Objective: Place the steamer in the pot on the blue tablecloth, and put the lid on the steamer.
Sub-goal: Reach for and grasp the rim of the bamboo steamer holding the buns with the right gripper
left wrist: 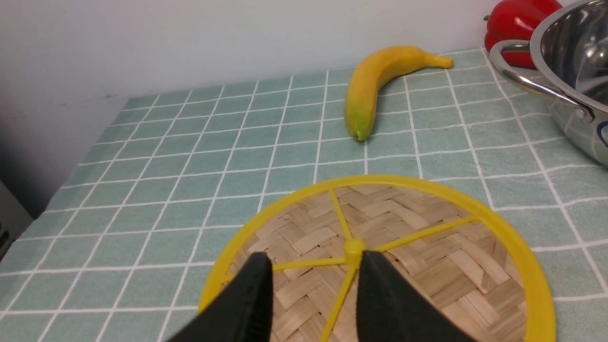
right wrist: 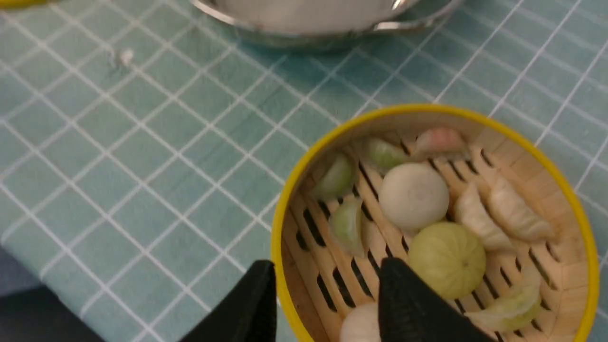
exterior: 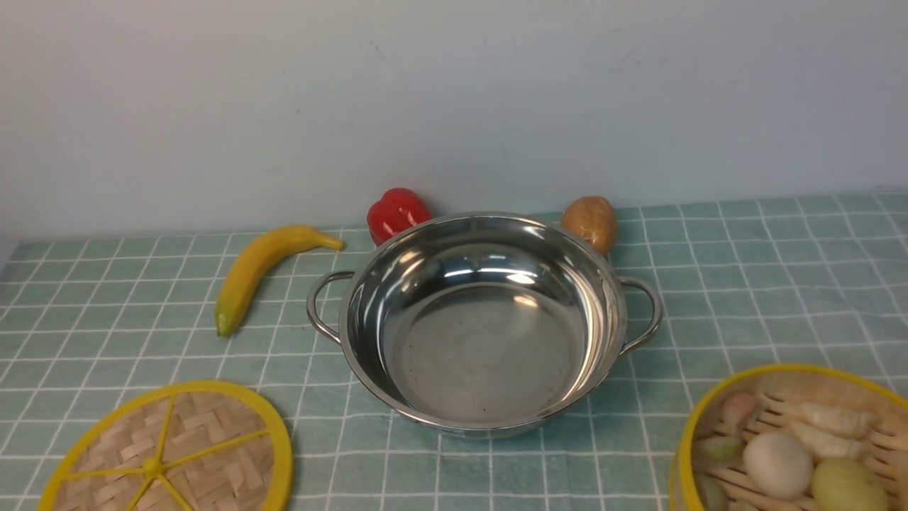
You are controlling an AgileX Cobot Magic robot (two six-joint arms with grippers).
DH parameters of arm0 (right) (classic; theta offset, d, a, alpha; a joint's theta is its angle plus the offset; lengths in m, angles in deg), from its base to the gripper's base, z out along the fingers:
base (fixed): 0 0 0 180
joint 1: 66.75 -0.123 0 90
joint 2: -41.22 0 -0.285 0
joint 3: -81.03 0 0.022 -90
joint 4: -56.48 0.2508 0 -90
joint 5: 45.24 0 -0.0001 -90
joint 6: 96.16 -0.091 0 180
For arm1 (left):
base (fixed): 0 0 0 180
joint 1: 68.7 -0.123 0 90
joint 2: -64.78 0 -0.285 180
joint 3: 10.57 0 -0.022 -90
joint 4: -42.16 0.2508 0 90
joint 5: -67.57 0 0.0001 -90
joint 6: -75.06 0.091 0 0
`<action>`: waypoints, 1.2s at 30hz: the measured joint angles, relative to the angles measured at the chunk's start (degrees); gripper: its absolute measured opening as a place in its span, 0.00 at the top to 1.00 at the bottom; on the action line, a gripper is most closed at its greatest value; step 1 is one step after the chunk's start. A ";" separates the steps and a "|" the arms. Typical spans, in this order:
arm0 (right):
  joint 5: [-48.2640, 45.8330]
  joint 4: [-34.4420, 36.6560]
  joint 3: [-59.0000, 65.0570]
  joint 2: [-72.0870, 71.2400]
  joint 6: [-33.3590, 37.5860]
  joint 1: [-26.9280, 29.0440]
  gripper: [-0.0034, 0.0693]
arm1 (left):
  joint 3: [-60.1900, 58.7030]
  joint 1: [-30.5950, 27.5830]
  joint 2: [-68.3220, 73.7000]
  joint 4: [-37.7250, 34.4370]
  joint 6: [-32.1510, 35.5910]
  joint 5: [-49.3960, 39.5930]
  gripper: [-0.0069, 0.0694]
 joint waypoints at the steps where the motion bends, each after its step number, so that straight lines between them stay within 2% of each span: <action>1: 0.00 -1.68 0.00 3.04 0.29 -2.11 0.47 | 0.00 0.00 0.00 0.00 0.00 0.00 0.59; 2: 0.00 -1.96 0.00 3.55 0.35 -2.48 0.46 | 0.00 0.00 0.00 0.00 0.00 0.00 0.59; 5: 0.00 -5.90 0.00 12.18 -0.75 -9.94 0.42 | 0.00 0.00 0.00 0.00 0.00 0.00 0.59; 8: 0.00 -8.16 0.00 15.90 -2.88 -13.86 0.41 | 0.00 0.00 0.00 0.00 0.00 0.00 0.59; 10: 0.00 -11.04 0.00 19.78 -5.15 -18.53 0.41 | 0.00 0.00 0.00 0.00 0.00 0.00 0.59; 14: 0.00 -14.37 0.00 24.02 -8.29 -22.97 0.41 | 0.00 0.00 0.00 0.00 0.00 0.00 0.59; 20: 1.61 -15.40 0.00 29.73 -10.68 -23.56 0.41 | 0.00 0.00 0.00 0.00 0.00 0.00 0.59; 36: 4.92 -13.02 0.00 42.70 -10.94 -23.56 0.41 | 0.00 0.00 0.00 0.00 0.00 0.00 0.59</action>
